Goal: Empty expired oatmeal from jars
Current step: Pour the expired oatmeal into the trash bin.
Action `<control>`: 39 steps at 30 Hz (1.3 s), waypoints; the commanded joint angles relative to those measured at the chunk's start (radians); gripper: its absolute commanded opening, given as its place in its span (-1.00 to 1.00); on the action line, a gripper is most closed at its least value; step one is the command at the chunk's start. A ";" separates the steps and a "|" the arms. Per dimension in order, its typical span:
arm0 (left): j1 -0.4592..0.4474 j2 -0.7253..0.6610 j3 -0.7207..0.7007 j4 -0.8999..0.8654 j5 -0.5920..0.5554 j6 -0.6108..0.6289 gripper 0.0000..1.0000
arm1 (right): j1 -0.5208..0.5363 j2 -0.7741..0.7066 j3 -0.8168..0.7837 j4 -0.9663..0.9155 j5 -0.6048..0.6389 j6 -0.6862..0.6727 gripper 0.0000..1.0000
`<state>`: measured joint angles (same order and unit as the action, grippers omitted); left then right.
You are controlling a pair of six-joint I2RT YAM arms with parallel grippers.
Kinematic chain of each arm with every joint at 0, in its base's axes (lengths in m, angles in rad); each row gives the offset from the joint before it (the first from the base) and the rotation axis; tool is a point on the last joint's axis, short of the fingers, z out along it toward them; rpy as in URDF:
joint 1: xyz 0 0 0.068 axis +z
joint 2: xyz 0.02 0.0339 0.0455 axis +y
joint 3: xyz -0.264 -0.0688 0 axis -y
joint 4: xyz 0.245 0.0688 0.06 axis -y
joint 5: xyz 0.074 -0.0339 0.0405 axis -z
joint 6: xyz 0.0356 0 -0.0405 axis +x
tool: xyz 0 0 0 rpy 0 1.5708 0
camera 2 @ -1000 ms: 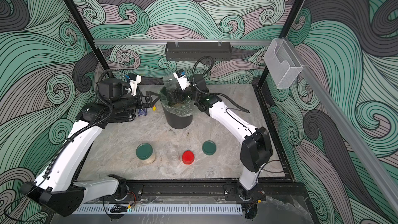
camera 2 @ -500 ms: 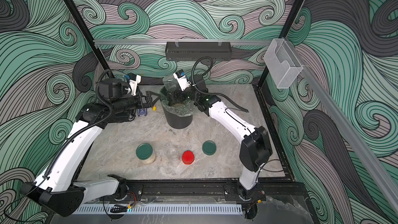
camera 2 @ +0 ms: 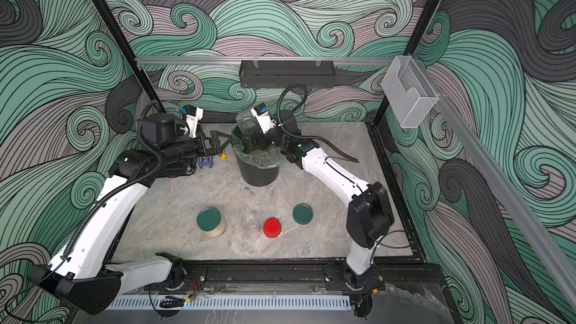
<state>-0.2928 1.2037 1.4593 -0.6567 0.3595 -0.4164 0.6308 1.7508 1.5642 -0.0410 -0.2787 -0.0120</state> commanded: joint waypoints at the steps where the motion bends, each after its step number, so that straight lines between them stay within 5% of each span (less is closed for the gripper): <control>1: 0.007 -0.031 0.001 0.027 0.014 -0.010 0.97 | 0.001 -0.027 0.040 0.058 -0.030 -0.014 -1.00; 23: 0.005 -0.083 -0.062 0.168 0.122 0.036 0.97 | -0.032 -0.105 0.031 -0.085 -0.408 -0.449 -1.00; 32: -0.001 -0.124 -0.179 0.360 0.310 0.066 0.97 | -0.034 -0.127 0.042 -0.106 -0.461 -0.451 -1.00; 39: -0.010 -0.132 -0.233 0.425 0.259 0.106 0.97 | -0.023 -0.108 0.071 -0.109 -0.500 -0.408 -1.00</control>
<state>-0.2977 1.0698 1.2148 -0.3000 0.6216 -0.3447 0.6018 1.6627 1.5780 -0.1963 -0.7258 -0.4416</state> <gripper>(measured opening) 0.986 0.873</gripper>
